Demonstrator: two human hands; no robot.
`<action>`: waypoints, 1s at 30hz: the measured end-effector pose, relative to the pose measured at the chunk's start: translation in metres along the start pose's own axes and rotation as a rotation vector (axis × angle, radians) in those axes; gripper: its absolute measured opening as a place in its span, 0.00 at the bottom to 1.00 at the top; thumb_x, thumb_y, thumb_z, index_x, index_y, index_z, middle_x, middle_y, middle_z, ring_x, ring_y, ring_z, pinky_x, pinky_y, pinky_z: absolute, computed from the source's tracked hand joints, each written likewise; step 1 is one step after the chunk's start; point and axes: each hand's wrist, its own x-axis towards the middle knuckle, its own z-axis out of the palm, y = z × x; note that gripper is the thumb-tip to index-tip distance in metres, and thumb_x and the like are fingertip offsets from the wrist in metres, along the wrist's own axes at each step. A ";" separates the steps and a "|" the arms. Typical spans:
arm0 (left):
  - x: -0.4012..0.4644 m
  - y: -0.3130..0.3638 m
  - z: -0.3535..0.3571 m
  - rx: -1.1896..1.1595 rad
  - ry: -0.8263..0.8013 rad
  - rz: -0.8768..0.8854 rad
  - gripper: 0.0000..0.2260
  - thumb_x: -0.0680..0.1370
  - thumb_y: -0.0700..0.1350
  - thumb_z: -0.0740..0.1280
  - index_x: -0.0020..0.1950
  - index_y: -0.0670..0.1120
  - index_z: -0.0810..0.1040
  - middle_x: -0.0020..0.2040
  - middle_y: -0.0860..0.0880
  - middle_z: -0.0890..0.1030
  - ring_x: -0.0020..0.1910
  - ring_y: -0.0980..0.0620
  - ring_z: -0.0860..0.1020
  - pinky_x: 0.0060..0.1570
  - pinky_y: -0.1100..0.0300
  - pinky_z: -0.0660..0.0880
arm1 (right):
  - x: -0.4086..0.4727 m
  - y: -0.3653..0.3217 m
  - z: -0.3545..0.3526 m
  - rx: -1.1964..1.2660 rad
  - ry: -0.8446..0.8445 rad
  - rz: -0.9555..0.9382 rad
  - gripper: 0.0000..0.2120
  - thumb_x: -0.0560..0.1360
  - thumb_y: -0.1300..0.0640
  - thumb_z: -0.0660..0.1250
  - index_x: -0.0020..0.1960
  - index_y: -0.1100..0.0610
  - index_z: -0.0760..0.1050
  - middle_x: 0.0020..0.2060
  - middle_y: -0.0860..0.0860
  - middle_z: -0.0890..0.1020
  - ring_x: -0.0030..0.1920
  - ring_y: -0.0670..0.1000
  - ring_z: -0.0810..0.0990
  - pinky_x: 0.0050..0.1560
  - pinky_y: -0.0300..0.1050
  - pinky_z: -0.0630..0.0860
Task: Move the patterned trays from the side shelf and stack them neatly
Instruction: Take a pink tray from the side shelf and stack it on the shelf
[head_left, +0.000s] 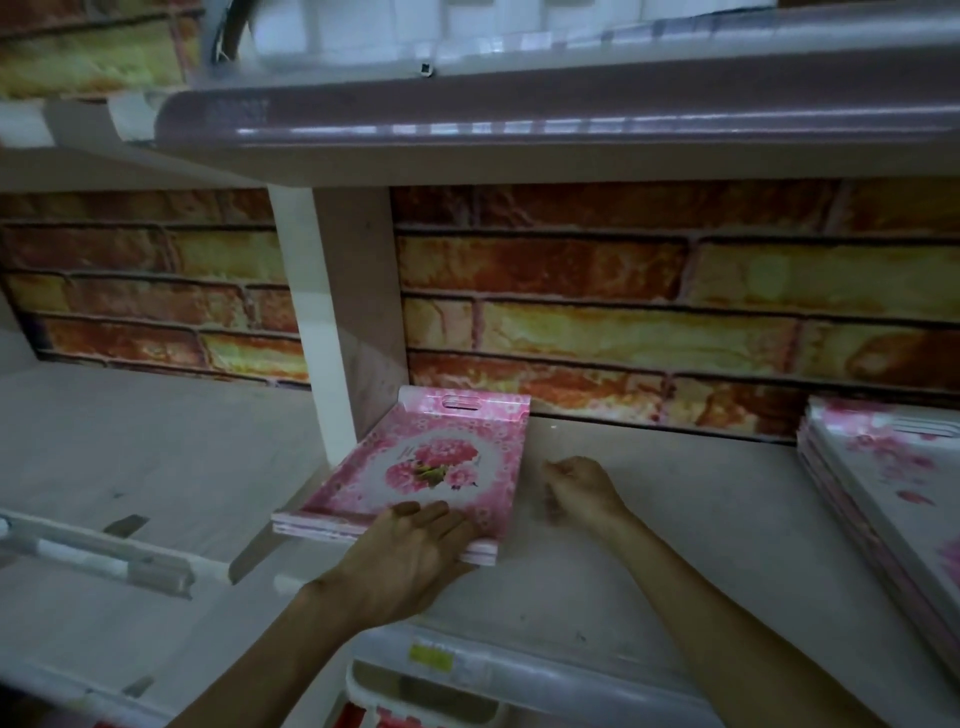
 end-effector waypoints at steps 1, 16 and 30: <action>0.003 -0.002 -0.003 -0.003 0.002 0.007 0.10 0.76 0.55 0.64 0.52 0.51 0.77 0.46 0.54 0.83 0.42 0.54 0.81 0.37 0.62 0.76 | -0.001 -0.001 0.007 0.167 -0.054 0.091 0.16 0.79 0.51 0.65 0.41 0.63 0.80 0.35 0.60 0.84 0.33 0.58 0.84 0.41 0.55 0.83; 0.027 -0.008 -0.023 0.040 -0.011 0.095 0.13 0.72 0.58 0.66 0.50 0.52 0.78 0.41 0.55 0.83 0.39 0.54 0.81 0.31 0.62 0.77 | 0.036 -0.010 0.064 0.387 -0.043 0.298 0.08 0.77 0.64 0.62 0.50 0.66 0.78 0.41 0.62 0.81 0.41 0.60 0.81 0.45 0.50 0.80; 0.035 -0.047 -0.058 -0.687 0.149 -0.725 0.04 0.78 0.50 0.66 0.50 0.54 0.80 0.48 0.59 0.82 0.44 0.63 0.80 0.40 0.73 0.73 | -0.027 -0.029 -0.019 0.479 -0.048 0.026 0.06 0.78 0.62 0.64 0.51 0.60 0.80 0.45 0.58 0.85 0.44 0.58 0.85 0.43 0.51 0.83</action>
